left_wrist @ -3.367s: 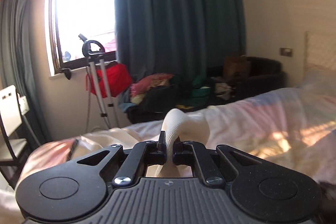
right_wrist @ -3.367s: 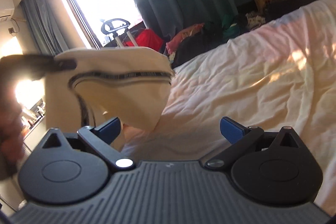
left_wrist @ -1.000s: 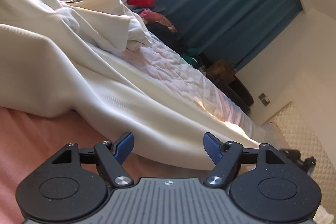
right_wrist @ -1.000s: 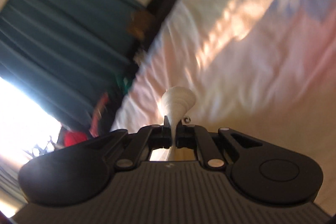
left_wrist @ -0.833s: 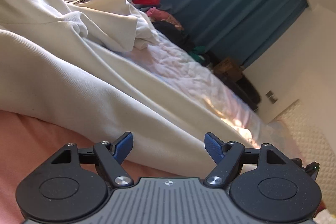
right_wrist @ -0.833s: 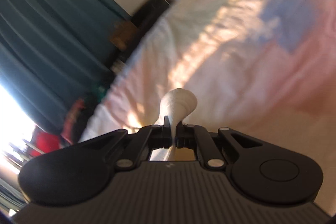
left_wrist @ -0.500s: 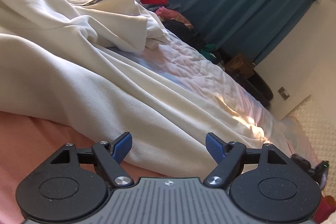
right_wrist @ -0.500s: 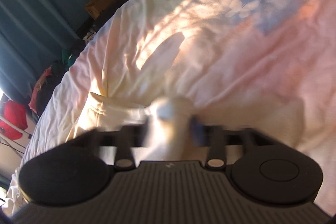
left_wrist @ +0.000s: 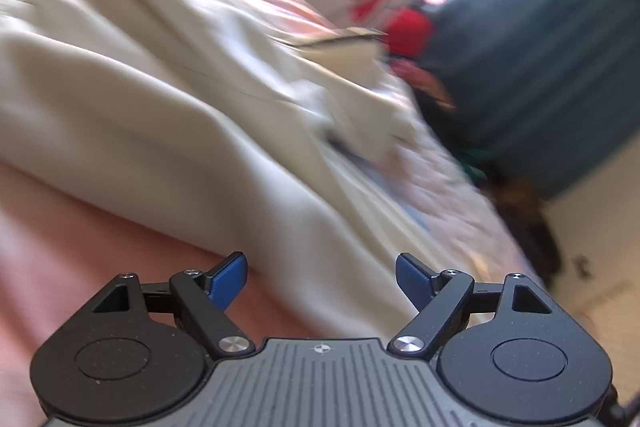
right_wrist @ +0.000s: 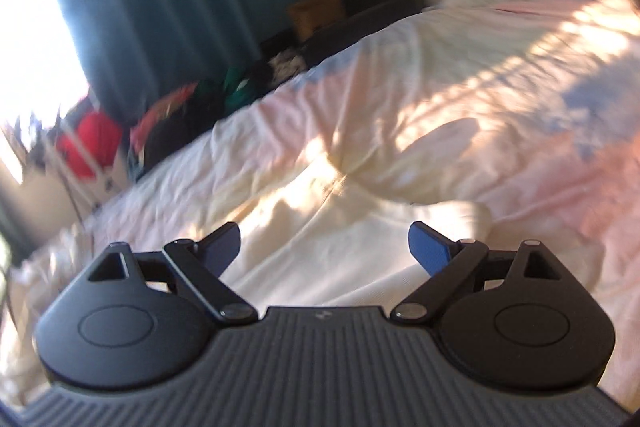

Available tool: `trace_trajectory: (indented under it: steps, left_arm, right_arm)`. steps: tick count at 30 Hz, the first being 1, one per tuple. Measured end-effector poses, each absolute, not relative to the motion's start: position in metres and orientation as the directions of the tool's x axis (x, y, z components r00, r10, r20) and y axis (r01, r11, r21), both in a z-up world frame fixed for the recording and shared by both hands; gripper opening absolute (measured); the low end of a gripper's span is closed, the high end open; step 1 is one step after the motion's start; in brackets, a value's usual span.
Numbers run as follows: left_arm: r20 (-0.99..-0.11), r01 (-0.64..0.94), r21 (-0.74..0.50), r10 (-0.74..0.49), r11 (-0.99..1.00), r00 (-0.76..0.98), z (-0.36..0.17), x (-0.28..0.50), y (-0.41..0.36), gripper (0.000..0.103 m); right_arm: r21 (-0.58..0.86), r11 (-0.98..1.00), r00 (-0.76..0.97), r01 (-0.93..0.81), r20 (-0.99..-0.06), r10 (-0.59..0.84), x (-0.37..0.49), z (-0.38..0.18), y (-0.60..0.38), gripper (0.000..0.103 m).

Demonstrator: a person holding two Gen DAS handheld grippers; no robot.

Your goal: Fold clothes

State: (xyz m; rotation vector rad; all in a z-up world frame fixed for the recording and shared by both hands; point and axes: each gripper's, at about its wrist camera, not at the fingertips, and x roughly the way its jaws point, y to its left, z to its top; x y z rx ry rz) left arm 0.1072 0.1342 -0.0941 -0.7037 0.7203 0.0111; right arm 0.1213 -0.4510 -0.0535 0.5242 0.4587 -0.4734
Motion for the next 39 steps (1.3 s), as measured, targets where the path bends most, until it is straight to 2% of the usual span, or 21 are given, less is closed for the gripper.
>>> trace_trajectory:
  steps: [3,8,12,18,22,25,29,30,31,32,33,34,39]
  left_arm:
    - [-0.639,-0.378,-0.597,-0.136,0.707,0.757,-0.084,0.092,0.175,0.087]
    - [-0.681,-0.587,-0.704,-0.146,0.401,0.717,-0.091,0.068,0.262,0.091]
    - [-0.679,-0.623,-0.723,-0.142,0.297,0.720,-0.105,0.062,0.314,0.091]
    - [-0.630,-0.611,-0.772,-0.084,0.173,0.772,-0.123,0.059,0.335,0.085]
    - [-0.612,-0.595,-0.780,-0.039,0.192,0.790,-0.117,0.058,0.336,0.069]
    - [-0.602,-0.586,-0.782,-0.013,0.211,0.798,-0.114,0.053,0.339,0.051]
    - [-0.586,-0.570,-0.787,0.001,0.235,0.810,-0.115,0.041,0.356,0.027]
    - [-0.583,-0.566,-0.781,0.016,0.265,0.812,-0.111,0.040,0.354,0.024]
    - [-0.580,-0.562,-0.772,0.033,0.296,0.814,-0.106,0.040,0.353,0.023]
    - [-0.571,-0.556,-0.763,0.060,0.330,0.819,-0.099,0.038,0.350,0.019]
    - [-0.560,-0.549,-0.753,0.086,0.363,0.824,-0.091,0.036,0.346,0.011]
    - [-0.531,-0.528,-0.750,0.114,0.399,0.840,-0.080,0.037,0.341,0.009]
    - [-0.418,-0.472,-0.756,0.220,0.453,0.881,-0.045,0.014,0.321,0.007]
  right_arm:
    - [0.338,0.780,0.780,0.526,-0.558,-0.284,0.129,-0.060,-0.448,0.092]
    - [0.335,0.751,0.744,0.569,-0.599,-0.296,0.131,-0.070,-0.455,0.092]
    - [0.374,0.660,0.709,0.652,-0.609,-0.355,0.117,-0.077,-0.477,0.092]
    - [0.546,0.387,0.667,0.743,-0.649,-0.366,0.081,-0.098,-0.518,0.092]
    - [0.629,0.243,0.674,0.738,-0.678,-0.294,0.071,-0.121,-0.533,0.092]
    - [0.662,0.259,0.710,0.703,-0.666,-0.227,0.082,-0.129,-0.531,0.089]
    - [0.658,0.323,0.730,0.680,-0.648,-0.216,0.095,-0.128,-0.534,0.071]
    - [0.657,0.339,0.735,0.673,-0.643,-0.213,0.098,-0.127,-0.535,0.060]
    - [0.656,0.355,0.740,0.666,-0.639,-0.210,0.101,-0.127,-0.535,0.033]
    - [0.654,0.371,0.745,0.660,-0.634,-0.207,0.104,-0.127,-0.536,0.012]
    - [0.652,0.386,0.750,0.652,-0.630,-0.203,0.107,-0.126,-0.537,0.008]
    - [0.650,0.401,0.754,0.645,-0.625,-0.200,0.110,-0.126,-0.537,0.006]
    - [0.644,0.432,0.769,0.632,-0.590,-0.245,0.097,-0.106,-0.535,0.005]
